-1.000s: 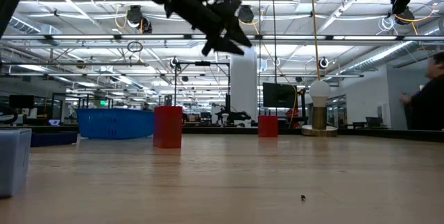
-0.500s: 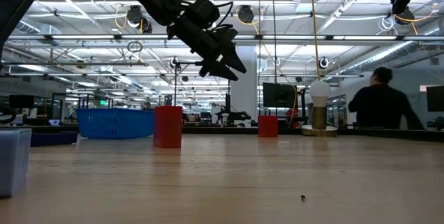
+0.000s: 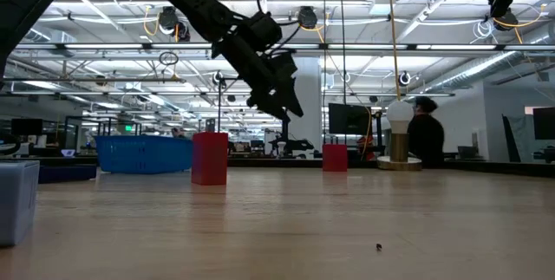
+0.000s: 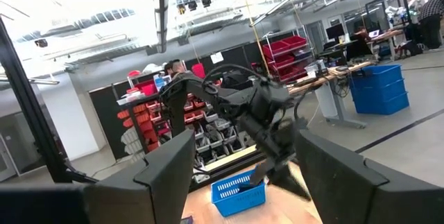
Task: Pick & Place Office items
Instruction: Put the top red charger adapter into the white bin
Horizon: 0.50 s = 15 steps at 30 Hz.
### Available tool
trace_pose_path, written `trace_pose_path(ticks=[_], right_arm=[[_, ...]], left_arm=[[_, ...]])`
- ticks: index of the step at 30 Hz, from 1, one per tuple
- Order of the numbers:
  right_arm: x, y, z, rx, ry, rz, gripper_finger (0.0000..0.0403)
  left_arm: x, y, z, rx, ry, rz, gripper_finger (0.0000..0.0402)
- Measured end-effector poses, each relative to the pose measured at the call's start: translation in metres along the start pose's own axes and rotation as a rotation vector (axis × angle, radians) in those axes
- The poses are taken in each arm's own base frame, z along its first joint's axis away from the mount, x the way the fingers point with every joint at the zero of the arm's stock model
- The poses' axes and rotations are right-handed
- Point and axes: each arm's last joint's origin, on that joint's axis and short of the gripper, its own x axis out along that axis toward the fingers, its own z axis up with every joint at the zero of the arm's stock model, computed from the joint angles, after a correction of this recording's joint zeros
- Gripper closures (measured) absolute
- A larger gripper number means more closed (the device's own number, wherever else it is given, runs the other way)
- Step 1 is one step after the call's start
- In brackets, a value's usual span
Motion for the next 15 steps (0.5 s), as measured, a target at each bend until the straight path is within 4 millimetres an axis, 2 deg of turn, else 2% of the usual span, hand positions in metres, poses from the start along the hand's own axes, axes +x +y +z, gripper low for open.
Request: trace_pose_path(ticks=[8,15], right_arm=[[0.0,-0.001,0.0,0.001,-0.006,-0.026,0.0161],[0.0,-0.001,0.0,0.0,-0.006,-0.027,0.0161]], left_arm=[[0.01,-0.016,-0.005,0.067,0.028,-0.001,0.0127],[0.01,-0.018,-0.003,0.098,0.009,0.018,0.0112]])
